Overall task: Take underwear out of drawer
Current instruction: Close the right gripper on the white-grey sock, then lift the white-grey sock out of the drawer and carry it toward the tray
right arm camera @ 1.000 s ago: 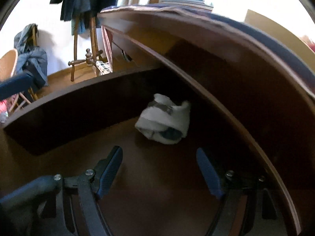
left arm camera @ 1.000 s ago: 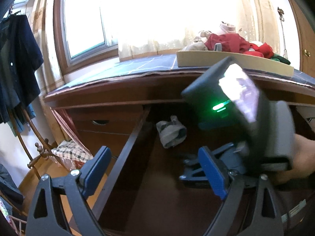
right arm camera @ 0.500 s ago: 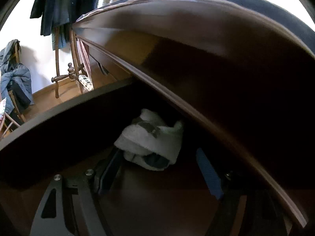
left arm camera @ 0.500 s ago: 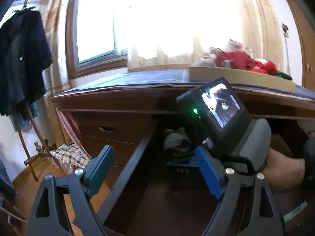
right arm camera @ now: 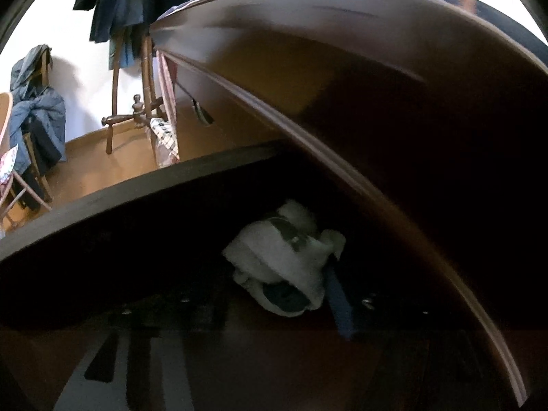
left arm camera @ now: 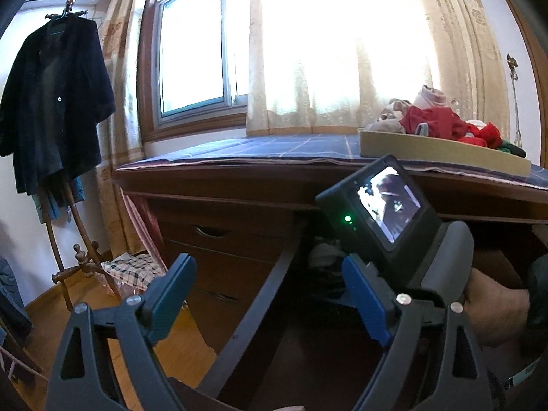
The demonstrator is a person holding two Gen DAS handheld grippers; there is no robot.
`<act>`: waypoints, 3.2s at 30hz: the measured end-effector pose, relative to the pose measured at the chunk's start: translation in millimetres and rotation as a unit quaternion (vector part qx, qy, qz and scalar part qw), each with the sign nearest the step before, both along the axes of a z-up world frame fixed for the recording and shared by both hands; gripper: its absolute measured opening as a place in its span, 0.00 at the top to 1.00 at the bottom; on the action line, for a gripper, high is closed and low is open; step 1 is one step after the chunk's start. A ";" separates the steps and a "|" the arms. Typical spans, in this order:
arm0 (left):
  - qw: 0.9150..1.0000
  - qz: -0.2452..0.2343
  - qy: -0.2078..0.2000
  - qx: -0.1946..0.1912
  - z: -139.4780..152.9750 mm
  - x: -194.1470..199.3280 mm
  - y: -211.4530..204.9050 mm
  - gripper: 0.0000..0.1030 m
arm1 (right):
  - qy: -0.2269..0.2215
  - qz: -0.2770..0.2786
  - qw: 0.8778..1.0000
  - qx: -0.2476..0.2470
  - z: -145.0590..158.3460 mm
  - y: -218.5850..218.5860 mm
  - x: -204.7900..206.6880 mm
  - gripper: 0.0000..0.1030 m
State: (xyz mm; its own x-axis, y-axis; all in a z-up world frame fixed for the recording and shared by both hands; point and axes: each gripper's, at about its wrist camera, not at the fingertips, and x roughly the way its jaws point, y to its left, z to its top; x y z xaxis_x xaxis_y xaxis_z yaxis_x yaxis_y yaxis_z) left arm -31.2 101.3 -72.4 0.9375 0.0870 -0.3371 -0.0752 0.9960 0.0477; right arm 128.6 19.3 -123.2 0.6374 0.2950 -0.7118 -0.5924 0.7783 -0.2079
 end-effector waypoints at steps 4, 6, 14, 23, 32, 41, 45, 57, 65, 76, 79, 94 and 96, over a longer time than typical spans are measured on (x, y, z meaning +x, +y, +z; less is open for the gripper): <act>1.000 -0.002 -0.004 0.004 0.6 -2.0 -1.5 0.12 | 0.012 0.007 1.000 0.002 0.7 -0.6 1.2 0.65; 1.000 -0.004 -0.007 0.007 0.9 -2.9 -3.0 0.12 | 0.036 0.014 0.999 0.021 4.7 -4.9 2.4 0.69; 1.000 -0.016 -0.006 0.026 2.5 -5.5 -12.4 0.11 | 0.062 0.036 0.997 0.032 21.1 -37.1 -30.9 0.70; 0.998 -0.046 0.010 0.050 5.4 -5.8 -31.3 0.08 | 0.036 -0.022 0.999 0.016 42.3 -91.8 -52.0 0.70; 0.997 -0.048 0.037 0.047 6.7 -1.3 -36.1 0.08 | 0.026 -0.028 0.999 0.003 78.6 -117.1 -76.3 0.69; 0.994 -0.072 0.071 0.034 13.7 3.0 -46.8 0.08 | 0.060 -0.138 0.986 0.077 114.9 -168.3 -115.7 0.69; 0.992 -0.078 0.095 0.012 12.3 6.6 -46.0 0.08 | 0.070 -0.201 0.968 0.134 112.3 -189.9 -139.7 0.69; 0.989 -0.076 0.120 0.027 8.1 8.7 -57.5 0.08 | -0.007 -0.287 0.945 0.155 94.5 -202.3 -185.3 0.69; 0.987 -0.078 0.140 0.031 7.4 11.4 -67.0 0.08 | -0.022 -0.314 0.935 0.165 84.0 -211.6 -201.2 0.69; 0.985 -0.096 0.138 0.047 2.5 8.1 -81.9 0.07 | -0.028 -0.344 0.923 0.172 76.4 -217.1 -220.4 0.69; 0.984 -0.095 0.140 0.045 2.1 9.8 -81.6 0.07 | -0.025 -0.352 0.918 0.178 73.9 -218.9 -220.3 0.69; 0.985 -0.095 0.134 0.050 1.2 7.9 -82.3 0.07 | -0.072 -0.361 0.916 0.162 118.8 -223.3 -251.7 0.69; 0.985 -0.096 0.135 0.050 1.4 7.4 -82.4 0.07 | -0.078 -0.364 0.915 0.158 123.0 -225.1 -254.6 0.69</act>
